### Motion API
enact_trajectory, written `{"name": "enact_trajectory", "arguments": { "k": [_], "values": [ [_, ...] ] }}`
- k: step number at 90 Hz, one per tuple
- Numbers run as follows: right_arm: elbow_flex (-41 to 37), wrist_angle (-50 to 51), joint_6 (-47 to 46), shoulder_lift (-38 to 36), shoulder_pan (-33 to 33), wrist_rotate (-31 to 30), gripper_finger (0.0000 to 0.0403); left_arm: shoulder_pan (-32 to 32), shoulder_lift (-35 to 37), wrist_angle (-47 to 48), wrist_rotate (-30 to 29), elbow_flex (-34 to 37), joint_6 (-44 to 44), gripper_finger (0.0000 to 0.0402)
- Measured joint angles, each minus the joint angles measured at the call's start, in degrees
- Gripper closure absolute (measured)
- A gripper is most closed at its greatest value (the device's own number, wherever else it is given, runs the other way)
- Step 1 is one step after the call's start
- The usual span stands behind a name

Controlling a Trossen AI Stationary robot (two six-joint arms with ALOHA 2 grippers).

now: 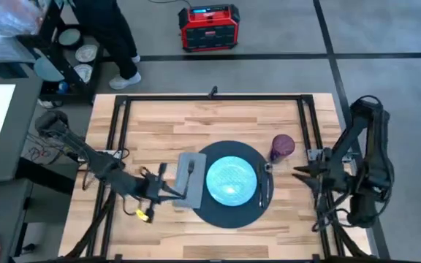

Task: Set table place
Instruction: Return to Home Position

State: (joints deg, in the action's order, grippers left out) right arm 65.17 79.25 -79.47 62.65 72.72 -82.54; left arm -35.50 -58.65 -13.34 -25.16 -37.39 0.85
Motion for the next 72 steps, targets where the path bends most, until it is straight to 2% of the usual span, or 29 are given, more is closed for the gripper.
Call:
{"name": "enact_trajectory", "arguments": {
  "k": [9, 19, 26, 32, 38, 41, 50, 58, 72],
  "values": [
    [-1.77, 4.47, -2.01, 0.1, 0.0, 2.55, 0.0321, 0.8, 5.59, -11.33, -0.15, 8.86, 1.75, 0.0401],
    [-2.65, 5.2, 0.07, 0.06, -1.79, 7.03, 0.0321, 1.92, 10.41, -16.62, -0.89, 14.83, 2.22, 0.0401],
    [-2.65, -0.65, -0.66, 0.11, -2.01, 1.27, 0.0321, 2.2, 13.37, -16.43, -1.56, 17.24, -1.4, 0.0401],
    [-2.6, -7.72, 5.02, 1.08, -1.83, -6.76, 0.0321, 2.2, 14.26, -16.53, -1.52, 17.56, -9.49, 0.0402],
    [-2.64, -11.06, 16.81, 2.73, -1.37, -5.91, 0.0321, 2.05, 15.18, -14.87, -0.45, 17.53, -11.33, 0.0401],
    [-3.3, -10.49, 18.06, 3.23, -1.2, -3.67, 0.0321, 1.83, 15.36, -12.81, 1.61, 17.62, -8.68, 0.0401],
    [-7.09, -1.79, 0.84, 1.56, -1.59, -1.96, 0.0321, 1.68, 14.5, -13.09, 10.05, 19.43, -3.47, 0.0401],
    [-12.92, 2.23, -12.81, -0.08, 0.46, -2.79, 0.0321, 2.76, 14.46, -16.02, 14.39, 21.52, -1.43, 0.0401],
    [-21.29, -0.51, -19.72, -2.25, 5.91, -7.65, 0.0321, 5.4, 14.48, -22.84, 21.16, 26.22, -0.17, 0.0401]
  ]
}}
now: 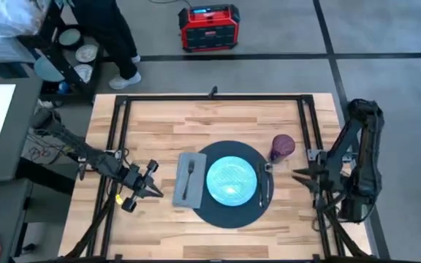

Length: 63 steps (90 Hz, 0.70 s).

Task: Set table place
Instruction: Return to Home Position

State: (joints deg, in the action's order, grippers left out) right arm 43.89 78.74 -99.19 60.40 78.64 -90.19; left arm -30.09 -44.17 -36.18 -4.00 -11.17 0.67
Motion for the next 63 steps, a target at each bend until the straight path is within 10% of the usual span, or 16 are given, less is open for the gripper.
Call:
{"name": "enact_trajectory", "arguments": {
  "k": [39, 63],
  "values": [
    [-20.79, -27.83, -5.8, 0.46, 7.44, 0.3, 0.0321, 4.16, -0.09, -11.47, 10.21, 10.35, -3.39, 0.0402],
    [-18.85, -27.57, -5.78, -1.27, 4.43, 3.12, 0.0321, 6.69, -0.34, -11.61, 13.28, 10.44, -5.1, 0.0402]
  ]
}}
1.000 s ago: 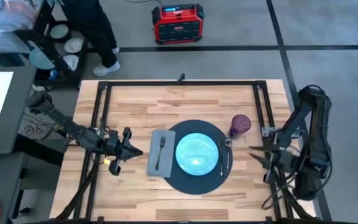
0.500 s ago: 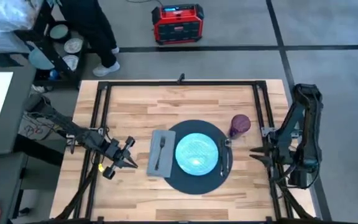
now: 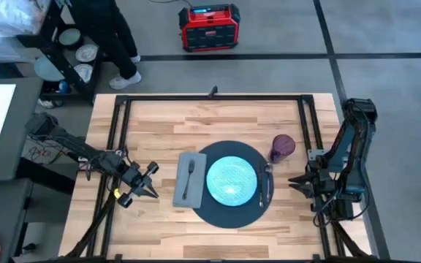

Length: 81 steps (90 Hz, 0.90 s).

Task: Set table place
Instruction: Return to Home Position

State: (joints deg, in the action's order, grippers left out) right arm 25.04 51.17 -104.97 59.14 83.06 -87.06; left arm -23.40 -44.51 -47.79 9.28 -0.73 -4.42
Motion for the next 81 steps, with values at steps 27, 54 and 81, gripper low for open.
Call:
{"name": "enact_trajectory", "arguments": {
  "k": [27, 54, 81],
  "values": [
    [-0.71, -32.11, 32.59, -3.36, -10.54, 17.36, 0.0321, 2.67, -0.22, 0.62, 3.96, 0.11, -0.6, 0.0401],
    [-16.54, -98.75, 89.18, -5.11, -35.84, 74.03, 0.0321, 3.25, -0.22, 0.39, 8.66, 0.17, -0.16, 0.0401],
    [-24.59, -92.81, 89.86, -16.87, -35.02, 70.66, 0.0321, 3.25, -0.23, 3.59, 10.01, 0.37, -0.28, 0.0401]
  ]
}}
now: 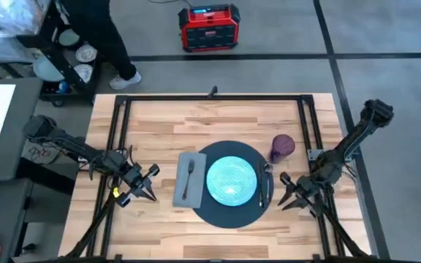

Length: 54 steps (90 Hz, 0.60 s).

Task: Set table place
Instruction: Return to Home Position

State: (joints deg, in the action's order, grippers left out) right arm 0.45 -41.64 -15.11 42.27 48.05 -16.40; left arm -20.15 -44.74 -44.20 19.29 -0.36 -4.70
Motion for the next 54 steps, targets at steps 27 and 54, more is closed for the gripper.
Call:
{"name": "enact_trajectory", "arguments": {
  "k": [27, 54],
  "values": [
    [0.0, 13.25, -0.68, -7.82, 4.72, -9.96, 0.0321, 0.01, 0.01, 0.71, 0.76, 0.0, 1.43, 0.0402],
    [-0.04, 17.36, 1.51, -9.94, 5.95, -10.72, 0.0321, 1.18, 0.12, 3.22, 3.69, 0.02, 3.22, 0.0402]
  ]
}}
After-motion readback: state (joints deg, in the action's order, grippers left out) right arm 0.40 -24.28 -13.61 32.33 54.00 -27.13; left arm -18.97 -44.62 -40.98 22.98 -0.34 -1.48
